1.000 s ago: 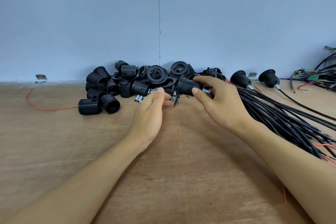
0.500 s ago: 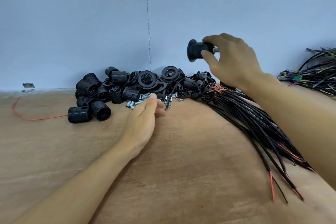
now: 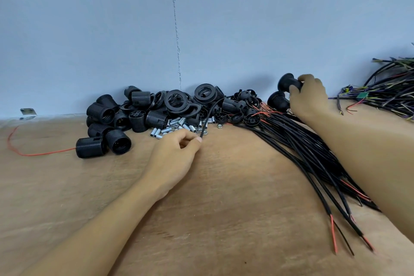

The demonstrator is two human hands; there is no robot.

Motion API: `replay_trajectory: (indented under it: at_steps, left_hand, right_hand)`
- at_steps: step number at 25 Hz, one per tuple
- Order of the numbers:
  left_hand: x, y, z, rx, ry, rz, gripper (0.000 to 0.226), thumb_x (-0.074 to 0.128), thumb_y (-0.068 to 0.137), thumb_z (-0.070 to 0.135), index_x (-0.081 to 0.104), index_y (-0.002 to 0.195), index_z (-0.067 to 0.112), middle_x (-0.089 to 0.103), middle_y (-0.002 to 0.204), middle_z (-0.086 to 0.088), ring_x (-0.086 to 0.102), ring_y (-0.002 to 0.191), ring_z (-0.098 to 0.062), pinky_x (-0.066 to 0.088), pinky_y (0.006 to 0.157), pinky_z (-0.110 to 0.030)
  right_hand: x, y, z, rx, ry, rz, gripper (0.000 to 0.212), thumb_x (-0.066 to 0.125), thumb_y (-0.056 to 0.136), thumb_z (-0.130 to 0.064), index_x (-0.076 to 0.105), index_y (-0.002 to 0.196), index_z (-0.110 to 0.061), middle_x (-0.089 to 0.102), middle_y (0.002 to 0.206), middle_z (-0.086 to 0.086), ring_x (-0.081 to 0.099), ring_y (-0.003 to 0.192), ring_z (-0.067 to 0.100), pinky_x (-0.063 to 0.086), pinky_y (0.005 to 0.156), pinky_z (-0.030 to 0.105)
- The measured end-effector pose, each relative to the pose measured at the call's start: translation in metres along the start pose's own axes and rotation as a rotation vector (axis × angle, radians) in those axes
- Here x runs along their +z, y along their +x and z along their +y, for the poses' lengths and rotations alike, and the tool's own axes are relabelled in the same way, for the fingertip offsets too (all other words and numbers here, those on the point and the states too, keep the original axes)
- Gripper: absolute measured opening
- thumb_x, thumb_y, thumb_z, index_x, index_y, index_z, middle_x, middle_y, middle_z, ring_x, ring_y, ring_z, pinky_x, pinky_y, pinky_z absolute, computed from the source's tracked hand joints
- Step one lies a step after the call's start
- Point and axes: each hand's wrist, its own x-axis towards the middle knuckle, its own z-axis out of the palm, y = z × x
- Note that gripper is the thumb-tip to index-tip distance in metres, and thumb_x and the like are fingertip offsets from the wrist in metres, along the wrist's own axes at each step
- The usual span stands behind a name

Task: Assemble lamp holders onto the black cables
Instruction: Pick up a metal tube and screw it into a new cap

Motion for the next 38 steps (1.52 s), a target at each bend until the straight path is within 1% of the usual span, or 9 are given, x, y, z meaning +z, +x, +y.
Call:
replay_trajectory:
  at_steps: [3,7,10,13,17,24,27,33,38]
  left_hand:
    - [0.001,0.000,0.000,-0.008,0.015,0.006,0.015,0.067,0.096,0.026,0.073,0.083,0.030,0.073,0.087,0.016,0.063,0.086,0.004,0.039,0.070,-0.014]
    - [0.002,0.000,-0.001,-0.007,0.008,0.017,0.014,0.068,0.095,0.024,0.074,0.083,0.029,0.072,0.085,0.018,0.063,0.085,0.004,0.039,0.070,-0.012]
    - [0.002,0.001,0.000,-0.007,0.013,0.020,0.015,0.069,0.094,0.023,0.074,0.082,0.029,0.071,0.084,0.022,0.062,0.084,0.005,0.040,0.071,-0.015]
    - [0.002,0.000,0.002,-0.009,0.008,0.018,0.016,0.069,0.094,0.022,0.073,0.080,0.029,0.072,0.084,0.018,0.063,0.083,0.004,0.040,0.071,-0.016]
    - [0.002,-0.001,0.003,-0.017,0.005,0.009,0.017,0.068,0.094,0.021,0.073,0.081,0.029,0.072,0.085,0.016,0.063,0.084,0.003,0.040,0.072,-0.015]
    - [0.001,0.000,0.002,0.007,0.005,0.013,0.017,0.067,0.093,0.015,0.073,0.082,0.026,0.072,0.084,0.011,0.063,0.082,-0.002,0.046,0.071,-0.012]
    - [0.001,0.000,0.002,0.025,0.011,0.014,0.019,0.067,0.091,0.011,0.072,0.081,0.026,0.072,0.085,0.010,0.064,0.083,-0.003,0.049,0.075,-0.016]
    - [0.000,0.001,0.000,0.020,0.002,0.015,0.019,0.066,0.091,0.011,0.072,0.082,0.027,0.071,0.086,0.010,0.062,0.083,-0.002,0.046,0.069,-0.012]
    - [-0.001,0.000,0.000,0.035,0.016,0.015,0.018,0.066,0.092,0.009,0.073,0.085,0.025,0.070,0.085,0.009,0.060,0.083,0.000,0.045,0.067,-0.007]
  right_hand:
    - [0.000,0.005,0.014,0.073,-0.036,-0.072,0.041,0.047,0.102,-0.023,0.049,0.137,-0.004,0.054,0.136,0.025,0.049,0.126,0.042,0.039,0.102,0.043]
    - [0.000,0.001,0.011,-0.051,-0.198,-0.140,0.035,0.045,0.099,-0.016,0.061,0.129,-0.006,0.060,0.129,0.025,0.049,0.121,0.044,0.044,0.100,0.048]
    - [0.004,-0.003,-0.011,-0.086,-0.249,-0.132,0.039,0.047,0.095,-0.018,0.061,0.132,-0.014,0.056,0.134,0.019,0.047,0.125,0.042,0.041,0.102,0.049]
    - [0.019,-0.015,-0.044,-0.161,-0.174,-0.168,0.035,0.050,0.094,-0.019,0.065,0.126,-0.016,0.056,0.134,0.017,0.050,0.124,0.038,0.040,0.104,0.047]
    - [0.041,-0.045,-0.090,-0.319,-0.145,-0.152,0.033,0.049,0.094,-0.020,0.067,0.121,-0.017,0.058,0.126,0.012,0.047,0.121,0.035,0.032,0.101,0.044]
    - [0.068,-0.108,-0.132,-0.537,0.021,-0.212,0.026,0.056,0.095,-0.024,0.068,0.117,-0.019,0.063,0.115,0.004,0.053,0.114,0.027,0.036,0.097,0.044]
    - [0.073,-0.118,-0.134,-0.572,0.014,-0.251,0.032,0.057,0.095,-0.026,0.065,0.126,-0.023,0.061,0.120,0.002,0.052,0.119,0.025,0.038,0.101,0.044]
    - [0.074,-0.120,-0.131,-0.552,-0.001,-0.292,0.035,0.063,0.093,-0.036,0.065,0.127,-0.027,0.059,0.123,-0.001,0.051,0.121,0.021,0.036,0.104,0.041]
    - [0.069,-0.122,-0.126,-0.539,0.082,-0.294,0.037,0.065,0.093,-0.027,0.063,0.130,-0.023,0.063,0.119,0.000,0.053,0.117,0.022,0.041,0.104,0.046]
